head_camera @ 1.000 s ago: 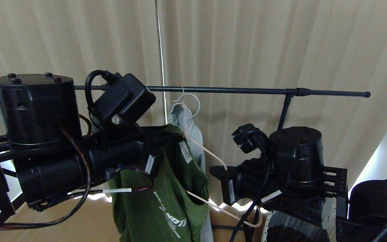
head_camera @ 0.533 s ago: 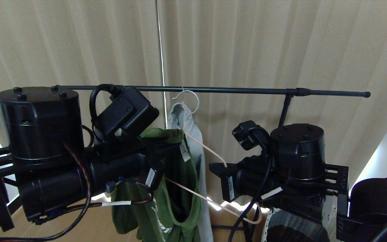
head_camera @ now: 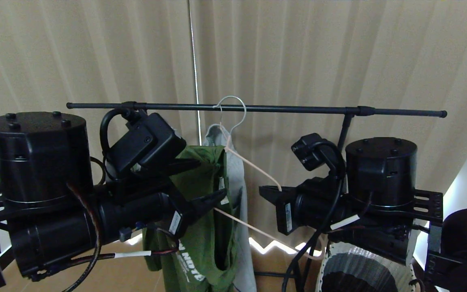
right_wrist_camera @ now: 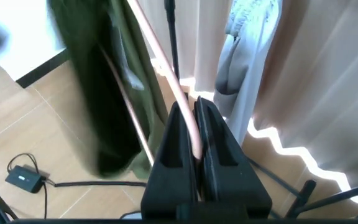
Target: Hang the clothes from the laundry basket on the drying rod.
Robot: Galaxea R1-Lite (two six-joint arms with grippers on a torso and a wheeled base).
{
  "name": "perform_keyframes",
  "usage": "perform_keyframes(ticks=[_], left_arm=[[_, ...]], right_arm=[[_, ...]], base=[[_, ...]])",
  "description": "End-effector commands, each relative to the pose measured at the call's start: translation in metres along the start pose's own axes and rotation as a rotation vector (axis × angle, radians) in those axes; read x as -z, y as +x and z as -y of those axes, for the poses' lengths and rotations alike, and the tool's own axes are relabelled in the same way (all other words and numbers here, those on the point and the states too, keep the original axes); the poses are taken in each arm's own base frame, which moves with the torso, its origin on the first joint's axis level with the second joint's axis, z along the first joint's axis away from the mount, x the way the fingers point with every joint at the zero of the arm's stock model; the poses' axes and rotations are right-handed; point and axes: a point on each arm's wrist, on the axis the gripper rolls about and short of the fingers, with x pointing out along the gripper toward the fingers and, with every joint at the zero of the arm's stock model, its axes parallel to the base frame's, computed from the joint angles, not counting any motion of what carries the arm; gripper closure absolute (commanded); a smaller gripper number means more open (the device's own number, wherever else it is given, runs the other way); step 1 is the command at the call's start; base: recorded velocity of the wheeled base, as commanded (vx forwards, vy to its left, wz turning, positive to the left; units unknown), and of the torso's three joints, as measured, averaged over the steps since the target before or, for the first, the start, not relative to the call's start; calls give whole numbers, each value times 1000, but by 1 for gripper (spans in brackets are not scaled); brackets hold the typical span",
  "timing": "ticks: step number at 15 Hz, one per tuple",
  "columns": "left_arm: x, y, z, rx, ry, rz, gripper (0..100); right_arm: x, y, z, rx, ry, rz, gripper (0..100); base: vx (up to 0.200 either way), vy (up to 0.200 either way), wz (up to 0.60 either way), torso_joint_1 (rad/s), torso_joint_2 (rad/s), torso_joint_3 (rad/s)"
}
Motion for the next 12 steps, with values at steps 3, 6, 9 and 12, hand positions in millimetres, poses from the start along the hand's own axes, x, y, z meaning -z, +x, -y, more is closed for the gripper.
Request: perform_keyframes(ticks=[3,6,9,12], left_arm=[[-3,-15,-2,-16,3,32,0],[3,-32,-9,-60,1,30,0],[5,-44,-17,-110,-7,40,0],[12,-55,-17,-129,-8,32,0]], right_arm=[[-11,-11,12,32,-4,45,100],[-19,-24,25,78,-8,56,100],[-24,-38,33,106,0,56,100],[-25,-45,44,146,-17,57,100]], base=[[0,0,0,0,0,0],[0,0,0,0,0,0],[0,0,0,0,0,0],[0,0,0,0,0,0]])
